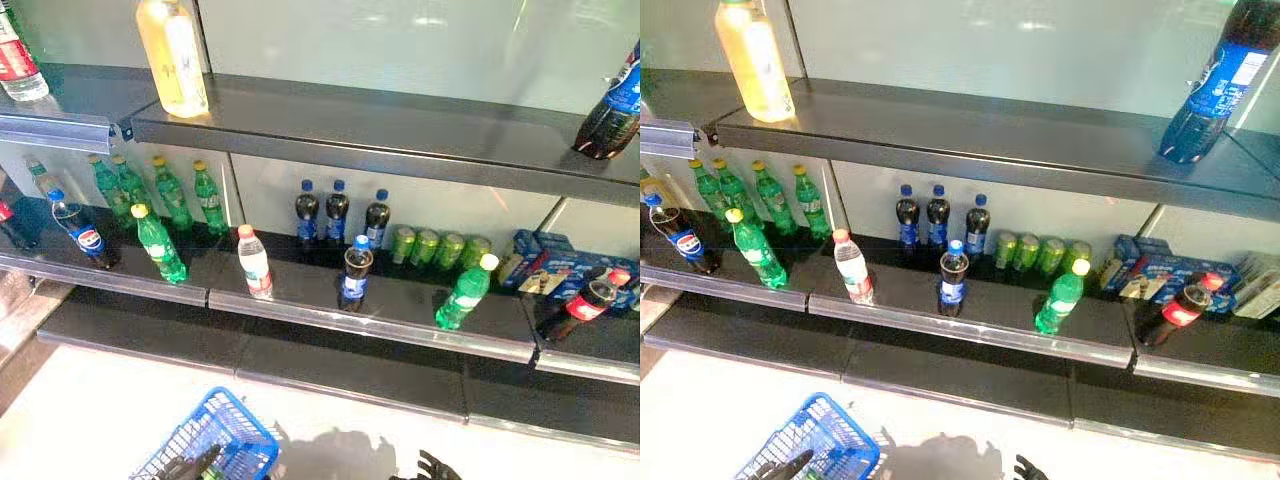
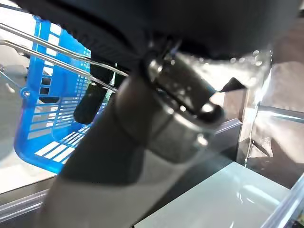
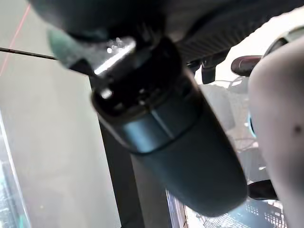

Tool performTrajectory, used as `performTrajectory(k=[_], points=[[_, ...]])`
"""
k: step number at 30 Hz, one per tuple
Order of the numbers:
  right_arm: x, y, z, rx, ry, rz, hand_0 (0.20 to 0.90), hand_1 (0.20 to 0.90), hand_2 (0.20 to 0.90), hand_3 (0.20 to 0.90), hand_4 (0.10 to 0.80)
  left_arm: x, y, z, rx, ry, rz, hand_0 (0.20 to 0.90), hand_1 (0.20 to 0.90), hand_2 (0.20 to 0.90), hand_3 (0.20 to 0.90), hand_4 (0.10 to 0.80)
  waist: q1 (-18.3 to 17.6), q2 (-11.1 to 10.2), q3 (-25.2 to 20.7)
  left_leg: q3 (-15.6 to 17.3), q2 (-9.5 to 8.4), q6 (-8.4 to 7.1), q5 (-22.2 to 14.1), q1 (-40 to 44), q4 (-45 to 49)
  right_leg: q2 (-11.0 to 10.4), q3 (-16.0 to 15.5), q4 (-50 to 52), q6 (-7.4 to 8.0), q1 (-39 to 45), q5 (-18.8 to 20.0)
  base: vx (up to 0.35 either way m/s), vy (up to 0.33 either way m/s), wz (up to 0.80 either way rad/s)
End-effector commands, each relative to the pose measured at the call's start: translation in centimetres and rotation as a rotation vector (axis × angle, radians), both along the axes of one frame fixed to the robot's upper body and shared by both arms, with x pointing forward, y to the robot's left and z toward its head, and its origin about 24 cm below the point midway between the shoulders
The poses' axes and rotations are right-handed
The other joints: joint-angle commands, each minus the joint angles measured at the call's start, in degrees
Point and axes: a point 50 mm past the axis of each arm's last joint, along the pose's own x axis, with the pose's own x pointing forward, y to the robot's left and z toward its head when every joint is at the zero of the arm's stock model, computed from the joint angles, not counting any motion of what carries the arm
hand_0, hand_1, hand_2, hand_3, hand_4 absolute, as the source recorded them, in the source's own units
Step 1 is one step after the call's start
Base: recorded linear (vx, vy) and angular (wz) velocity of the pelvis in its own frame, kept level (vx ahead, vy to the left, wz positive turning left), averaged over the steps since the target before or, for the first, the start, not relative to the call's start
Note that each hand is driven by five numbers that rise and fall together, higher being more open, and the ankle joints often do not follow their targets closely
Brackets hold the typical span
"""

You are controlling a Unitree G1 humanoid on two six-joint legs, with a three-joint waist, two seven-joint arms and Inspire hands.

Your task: Pick up the drink and place into the basket.

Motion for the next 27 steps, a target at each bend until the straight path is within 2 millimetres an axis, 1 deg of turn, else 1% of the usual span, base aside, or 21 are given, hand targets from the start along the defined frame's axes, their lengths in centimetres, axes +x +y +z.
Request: performTrajectory(k=[1, 7, 13, 27], points=[[2.47, -0.58, 0.5, -0.022, -0.064, 0.009, 0.9, 0.9, 0.9, 0.9, 0.8, 4.5, -5.14, -0.61, -0.145, -0.13, -0.089, 0.3, 0.3, 0.3, 0.2, 0.1, 0.17, 1.71, 2.97, 1.06, -0.15, 0.85, -6.03, 4.86, 0.36, -2.56, -0.74, 2.28, 0.76, -1.34, 0.83, 0.0, 0.0, 0.0], [2.41, -0.56, 0.48, -0.014, -0.059, 0.003, 0.9, 0.9, 0.9, 0.9, 0.8, 4.76, -4.87, -0.32, -0.133, -0.181, -0.058, 0.3, 0.3, 0.3, 0.2, 0.1, 0.24, 1.73, 2.96, 0.99, -0.27, 0.99, -6.18, 4.97, 0.36, -2.56, -0.62, 2.13, 0.76, -1.33, 0.93, 0.0, 0.0, 0.0], [2.22, -0.61, 0.43, 0.0, -0.054, -0.01, 0.9, 0.9, 0.9, 0.9, 0.8, 4.47, -4.49, -0.3, -0.115, -0.171, -0.042, 0.3, 0.3, 0.3, 0.2, 0.1, 0.1, 1.84, 2.89, 0.96, -0.33, 0.99, -6.21, 4.78, 0.36, -2.37, -0.31, 1.67, 0.71, -1.47, 1.17, 0.0, 0.0, 0.0], [1.79, -0.27, 0.2, 0.029, -0.024, -0.027, 0.9, 0.9, 0.9, 0.9, 0.8, 4.29, -4.21, -0.33, -0.111, -0.172, 0.019, 0.3, 0.3, 0.3, 0.2, 0.1, -0.35, 2.0, 2.93, 1.34, -0.63, 1.1, -6.41, 5.21, 0.51, -2.66, 0.16, 2.14, 0.72, -1.75, 1.01, -0.002, -0.012, -0.02]])
